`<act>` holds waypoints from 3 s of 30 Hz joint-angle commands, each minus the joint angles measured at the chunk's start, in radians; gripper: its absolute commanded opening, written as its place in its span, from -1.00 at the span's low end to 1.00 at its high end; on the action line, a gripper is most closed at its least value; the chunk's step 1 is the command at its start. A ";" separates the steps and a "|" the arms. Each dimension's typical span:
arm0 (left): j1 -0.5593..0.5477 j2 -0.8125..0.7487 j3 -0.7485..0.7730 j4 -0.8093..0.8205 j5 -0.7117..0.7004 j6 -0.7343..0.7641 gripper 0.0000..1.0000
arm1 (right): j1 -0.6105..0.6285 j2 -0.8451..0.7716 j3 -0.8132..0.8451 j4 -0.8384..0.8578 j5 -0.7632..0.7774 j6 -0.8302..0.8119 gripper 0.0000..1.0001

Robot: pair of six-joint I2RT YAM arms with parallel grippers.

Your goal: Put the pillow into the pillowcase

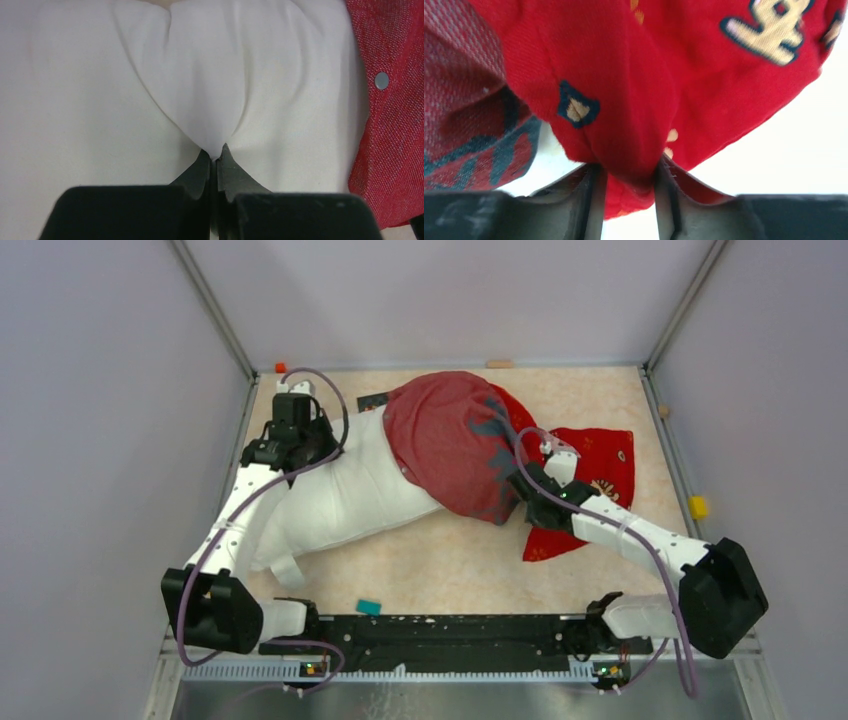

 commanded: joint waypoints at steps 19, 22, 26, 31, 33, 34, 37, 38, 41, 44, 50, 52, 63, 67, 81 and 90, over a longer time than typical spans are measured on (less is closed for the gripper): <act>-0.060 -0.073 -0.060 0.007 0.161 0.155 -1.00 | -0.399 0.550 1.432 -0.077 0.207 -0.556 -1.00; -0.074 -0.060 -0.054 0.014 0.178 0.162 -1.00 | -0.512 0.791 1.693 -0.107 0.079 -0.559 -1.00; -0.081 -0.028 -0.036 0.030 0.206 0.141 -1.00 | -0.566 0.993 1.798 -0.067 -0.028 -0.570 -0.18; -0.080 0.014 -0.014 0.044 0.185 0.088 -1.00 | -0.567 0.953 1.770 -0.123 -0.067 -0.538 0.34; -0.080 0.026 -0.007 0.052 0.159 0.072 -1.00 | -0.558 0.853 1.693 -0.141 -0.100 -0.504 0.36; -0.078 0.034 -0.002 0.054 0.141 0.062 -1.00 | -0.545 0.791 1.644 -0.148 -0.117 -0.489 0.36; -0.078 0.059 0.016 0.046 0.076 0.032 -1.00 | -0.440 0.594 1.426 -0.131 -0.110 -0.474 0.38; -0.077 0.066 0.023 0.042 0.063 0.027 -1.00 | -0.396 0.533 1.347 -0.121 -0.101 -0.469 0.39; -0.074 0.073 0.029 0.046 0.041 0.017 -1.00 | -0.247 0.357 1.102 -0.097 -0.041 -0.439 0.39; -0.069 0.073 0.033 0.052 0.042 0.009 -1.00 | -0.100 0.191 0.872 -0.058 -0.027 -0.374 0.38; -0.067 0.077 0.030 0.049 0.032 0.006 -1.00 | 0.295 0.067 0.539 -0.027 0.136 -0.222 0.37; -0.066 0.075 0.024 0.048 0.023 0.008 -1.00 | 0.362 0.069 0.447 0.009 0.146 -0.171 0.37; -0.066 0.066 -0.006 0.046 0.013 0.006 -1.00 | 0.430 0.239 0.338 0.240 0.227 -0.181 0.45; -0.066 0.065 -0.013 0.050 0.011 0.008 -1.00 | 0.422 0.298 0.368 0.231 0.285 -0.185 0.45; -0.141 0.060 -0.031 0.079 0.007 0.009 -1.00 | 0.528 0.319 0.960 -0.005 0.206 -0.443 -1.00; -0.275 0.018 0.088 0.019 -0.084 -0.032 -1.00 | 0.232 0.352 0.928 0.050 -0.321 -0.414 -1.00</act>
